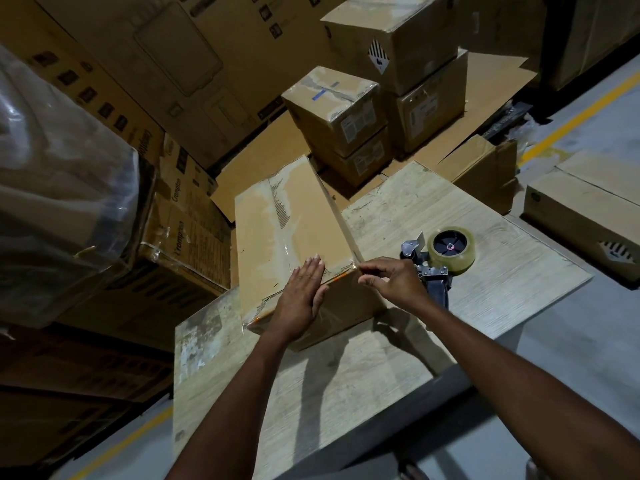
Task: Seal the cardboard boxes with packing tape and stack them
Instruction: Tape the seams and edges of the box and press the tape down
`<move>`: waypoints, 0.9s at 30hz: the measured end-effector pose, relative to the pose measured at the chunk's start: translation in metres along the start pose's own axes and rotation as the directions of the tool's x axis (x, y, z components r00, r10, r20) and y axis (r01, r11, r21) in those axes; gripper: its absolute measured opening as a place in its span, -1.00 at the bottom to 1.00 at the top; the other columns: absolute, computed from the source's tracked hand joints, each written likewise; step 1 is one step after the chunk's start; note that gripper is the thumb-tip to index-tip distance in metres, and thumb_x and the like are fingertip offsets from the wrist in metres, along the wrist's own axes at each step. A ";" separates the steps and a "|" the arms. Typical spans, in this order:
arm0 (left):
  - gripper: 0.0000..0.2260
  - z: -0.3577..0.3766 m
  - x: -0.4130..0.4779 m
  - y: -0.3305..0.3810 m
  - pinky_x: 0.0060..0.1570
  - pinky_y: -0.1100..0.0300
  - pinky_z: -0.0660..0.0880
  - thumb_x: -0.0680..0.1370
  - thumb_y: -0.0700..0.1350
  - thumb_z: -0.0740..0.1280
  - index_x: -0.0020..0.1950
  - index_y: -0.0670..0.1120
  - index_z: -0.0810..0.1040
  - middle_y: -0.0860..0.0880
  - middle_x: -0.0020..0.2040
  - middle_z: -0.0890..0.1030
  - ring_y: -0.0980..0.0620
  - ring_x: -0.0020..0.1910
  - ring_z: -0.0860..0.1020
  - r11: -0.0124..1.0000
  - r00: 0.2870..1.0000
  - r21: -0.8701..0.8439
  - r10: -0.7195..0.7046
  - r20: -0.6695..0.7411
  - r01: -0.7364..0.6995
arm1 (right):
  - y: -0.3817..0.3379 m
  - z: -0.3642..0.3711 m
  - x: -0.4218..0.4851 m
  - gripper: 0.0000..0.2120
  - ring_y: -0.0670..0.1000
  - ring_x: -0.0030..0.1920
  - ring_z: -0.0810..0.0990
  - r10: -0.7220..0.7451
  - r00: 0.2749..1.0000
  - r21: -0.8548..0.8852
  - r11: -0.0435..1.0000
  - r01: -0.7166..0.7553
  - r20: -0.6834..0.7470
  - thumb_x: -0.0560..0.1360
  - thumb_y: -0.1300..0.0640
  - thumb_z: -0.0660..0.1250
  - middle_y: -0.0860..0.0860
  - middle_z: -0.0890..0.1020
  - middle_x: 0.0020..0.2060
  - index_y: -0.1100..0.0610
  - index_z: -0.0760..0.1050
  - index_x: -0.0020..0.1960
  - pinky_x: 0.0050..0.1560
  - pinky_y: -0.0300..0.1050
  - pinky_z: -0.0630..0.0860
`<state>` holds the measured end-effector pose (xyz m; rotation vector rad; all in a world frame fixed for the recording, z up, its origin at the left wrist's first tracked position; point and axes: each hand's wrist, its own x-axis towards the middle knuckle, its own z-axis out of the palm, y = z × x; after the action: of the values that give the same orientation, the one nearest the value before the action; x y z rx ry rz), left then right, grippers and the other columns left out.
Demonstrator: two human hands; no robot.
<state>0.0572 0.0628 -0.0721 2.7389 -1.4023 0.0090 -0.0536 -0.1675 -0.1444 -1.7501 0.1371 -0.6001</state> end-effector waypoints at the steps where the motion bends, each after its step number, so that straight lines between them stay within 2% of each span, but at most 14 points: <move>1: -0.43 0.001 0.000 0.000 0.60 0.18 -0.16 0.72 0.22 -0.16 0.68 0.00 0.01 0.05 0.67 -0.02 0.16 0.64 -0.11 1.000 1.000 0.012 -0.003 -0.005 0.003 | 0.001 -0.001 -0.003 -0.66 -0.15 0.09 0.70 -0.008 1.000 -0.010 1.000 0.008 0.000 0.45 0.20 0.60 -0.04 0.74 0.09 0.11 0.70 0.21 0.12 -0.10 0.67; 2: -0.45 0.001 0.000 0.001 0.60 0.18 -0.16 0.72 0.20 -0.14 0.68 0.01 0.00 0.05 0.67 -0.02 0.16 0.64 -0.11 1.000 1.000 0.024 -0.009 -0.010 0.009 | 0.002 0.000 -0.007 -0.65 -0.16 0.12 0.69 -0.023 0.999 -0.023 0.999 0.022 -0.030 0.45 0.20 0.59 0.00 0.73 0.12 0.14 0.69 0.23 0.16 -0.10 0.65; 4: -0.47 0.002 -0.001 0.002 0.59 0.21 -0.19 0.72 0.18 -0.12 0.67 0.02 -0.02 0.05 0.67 -0.03 0.17 0.64 -0.12 0.999 1.000 0.038 -0.016 -0.017 0.017 | 0.002 0.006 -0.012 -0.69 -0.16 0.11 0.69 -0.080 0.980 -0.066 0.995 0.069 -0.180 0.48 0.21 0.57 0.05 0.74 0.09 0.20 0.69 0.20 0.17 -0.11 0.64; 6: -0.46 0.003 -0.001 0.002 0.58 0.22 -0.21 0.72 0.19 -0.14 0.67 0.03 -0.04 0.05 0.67 -0.03 0.18 0.64 -0.13 0.999 1.000 0.041 -0.018 -0.016 0.018 | -0.004 0.013 -0.011 -0.76 -0.13 0.03 0.69 -0.153 0.936 -0.127 0.985 0.117 -0.319 0.50 0.17 0.53 0.08 0.75 0.02 0.23 0.71 0.14 0.13 -0.24 0.63; 7: -0.46 0.002 -0.001 0.002 0.58 0.22 -0.21 0.71 0.21 -0.16 0.67 0.04 -0.04 0.05 0.67 -0.04 0.18 0.64 -0.13 0.999 1.000 0.039 -0.016 -0.016 0.016 | -0.008 0.016 -0.009 -0.77 -0.12 0.01 0.69 -0.180 0.922 -0.151 0.979 0.135 -0.342 0.50 0.17 0.53 0.08 0.75 0.00 0.23 0.71 0.13 0.12 -0.33 0.60; 9: -0.46 0.002 0.000 0.001 0.58 0.22 -0.20 0.71 0.22 -0.17 0.67 0.04 -0.03 0.06 0.67 -0.04 0.17 0.64 -0.12 0.999 1.000 0.037 -0.006 -0.018 0.006 | -0.016 0.023 -0.004 -0.78 -0.10 0.00 0.69 -0.224 0.917 -0.187 0.968 0.169 -0.329 0.48 0.19 0.57 0.07 0.75 0.00 0.21 0.73 0.11 0.11 -0.34 0.58; 12: -0.48 0.003 0.000 -0.001 0.59 0.20 -0.17 0.73 0.19 -0.12 0.67 0.05 0.01 0.05 0.67 -0.02 0.16 0.64 -0.10 0.999 1.000 0.033 0.005 -0.018 -0.004 | -0.016 0.032 -0.002 -0.78 -0.03 -0.02 0.73 -0.234 0.917 -0.176 0.967 0.185 -0.324 0.48 0.10 0.56 0.06 0.76 -0.02 0.18 0.75 0.08 0.07 -0.15 0.65; 14: -0.49 0.003 0.000 -0.001 0.60 0.18 -0.15 0.73 0.16 -0.09 0.67 0.04 0.02 0.05 0.67 -0.01 0.15 0.65 -0.08 1.000 1.000 0.029 0.006 -0.024 -0.005 | -0.013 0.036 -0.004 -0.76 -0.03 -0.02 0.74 -0.214 0.911 -0.136 0.975 0.177 -0.353 0.48 0.08 0.56 0.06 0.76 -0.02 0.19 0.75 0.08 0.06 -0.12 0.66; 19: -0.49 0.003 0.000 0.000 0.60 0.19 -0.17 0.73 0.16 -0.11 0.66 0.05 -0.02 0.07 0.67 -0.05 0.17 0.64 -0.12 1.000 1.000 0.029 -0.003 -0.010 0.004 | -0.008 0.033 -0.005 -0.74 -0.02 -0.01 0.74 -0.228 0.911 -0.153 0.971 0.185 -0.344 0.43 0.20 0.60 0.07 0.76 0.01 0.21 0.74 0.10 0.06 -0.09 0.67; 23: -0.44 0.004 -0.001 0.002 0.60 0.17 -0.19 0.70 0.20 -0.19 0.67 0.01 -0.07 0.04 0.67 -0.07 0.13 0.65 -0.14 0.999 1.000 0.047 -0.013 -0.001 0.013 | -0.004 0.026 -0.004 -0.68 0.00 0.02 0.74 -0.303 0.918 -0.229 0.942 0.246 -0.257 0.42 0.23 0.60 0.09 0.75 0.06 0.20 0.72 0.15 0.07 -0.03 0.68; 27: -0.45 0.004 -0.001 0.005 0.61 0.14 -0.19 0.71 0.17 -0.15 0.66 0.00 -0.09 0.03 0.67 -0.10 0.12 0.64 -0.17 0.998 1.000 0.059 -0.023 -0.005 0.023 | 0.000 0.022 -0.004 -0.60 0.01 0.10 0.72 -0.320 0.932 -0.255 0.928 0.273 -0.170 0.44 0.28 0.59 0.10 0.73 0.13 0.20 0.67 0.26 0.14 0.03 0.67</move>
<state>0.0526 0.0608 -0.0763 2.8005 -1.3913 0.0563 -0.0470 -0.1464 -0.1492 -1.9429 0.0876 -1.0271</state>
